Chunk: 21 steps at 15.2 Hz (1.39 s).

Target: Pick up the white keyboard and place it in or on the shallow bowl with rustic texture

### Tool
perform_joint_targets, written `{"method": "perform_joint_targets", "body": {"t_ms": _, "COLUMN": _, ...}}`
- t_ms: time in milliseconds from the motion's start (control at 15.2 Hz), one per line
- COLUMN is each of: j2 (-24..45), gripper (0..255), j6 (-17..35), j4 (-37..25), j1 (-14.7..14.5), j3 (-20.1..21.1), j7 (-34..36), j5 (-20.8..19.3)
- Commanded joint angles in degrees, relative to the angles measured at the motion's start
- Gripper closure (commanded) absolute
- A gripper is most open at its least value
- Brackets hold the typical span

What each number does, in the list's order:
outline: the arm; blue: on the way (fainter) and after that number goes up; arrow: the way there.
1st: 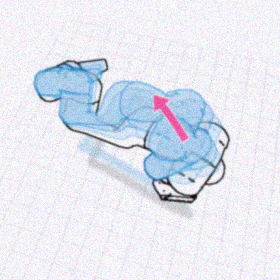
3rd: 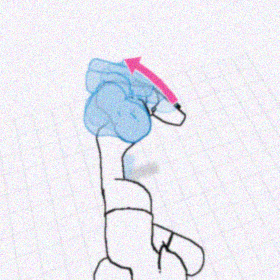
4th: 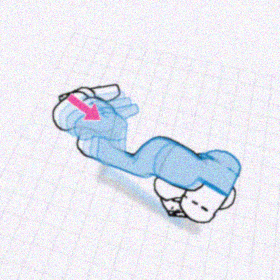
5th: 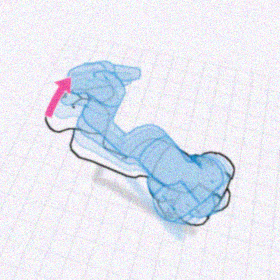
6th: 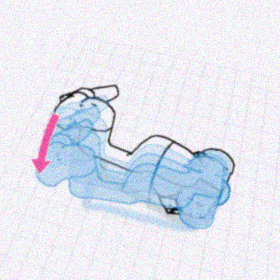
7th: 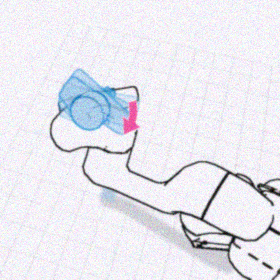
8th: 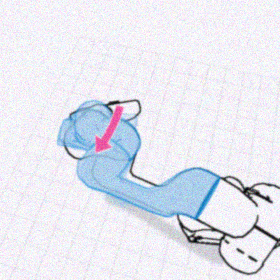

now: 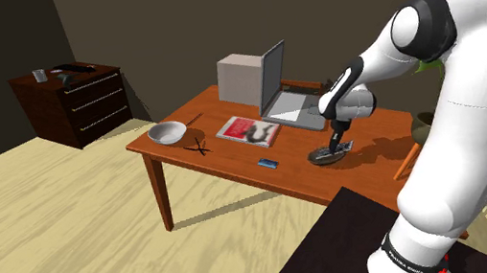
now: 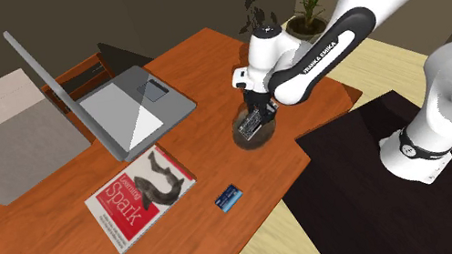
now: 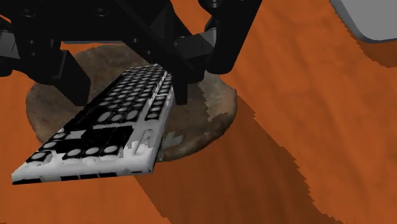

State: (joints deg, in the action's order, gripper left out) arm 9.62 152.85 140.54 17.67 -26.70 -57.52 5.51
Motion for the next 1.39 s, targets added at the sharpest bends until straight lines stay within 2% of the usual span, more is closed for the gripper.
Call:
{"method": "perform_joint_targets", "body": {"t_ms": 0, "j2": 1.6, "gripper": 255, "j6": 1.6, "j4": 0.2, "j1": 0.4, "j3": 0.7, "j7": -1.1, "j5": 1.7}}
{"method": "perform_joint_targets", "body": {"t_ms": 264, "j2": 5.0, "gripper": 255, "j6": 4.5, "j4": 0.0, "j1": 1.6, "j3": 2.5, "j7": -3.5, "j5": 5.0}}
{"method": "perform_joint_targets", "body": {"t_ms": 792, "j2": 5.2, "gripper": 255, "j6": 4.7, "j4": 0.0, "j1": 1.8, "j3": 2.7, "j7": -3.6, "j5": 5.2}}
{"method": "perform_joint_targets", "body": {"t_ms": 858, "j2": 5.2, "gripper": 0, "j6": 4.7, "j4": 0.0, "j1": 1.8, "j3": 2.7, "j7": -3.6, "j5": 5.2}}
{"method": "perform_joint_targets", "body": {"t_ms": 1188, "j2": 5.2, "gripper": 0, "j6": 4.7, "j4": 0.0, "j1": 1.8, "j3": 2.7, "j7": -3.6, "j5": 5.2}}
{"method": "perform_joint_targets", "body": {"t_ms": 1320, "j2": 0.9, "gripper": 0, "j6": 1.3, "j4": 0.5, "j1": -0.2, "j3": 0.1, "j7": -0.6, "j5": 1.0}}
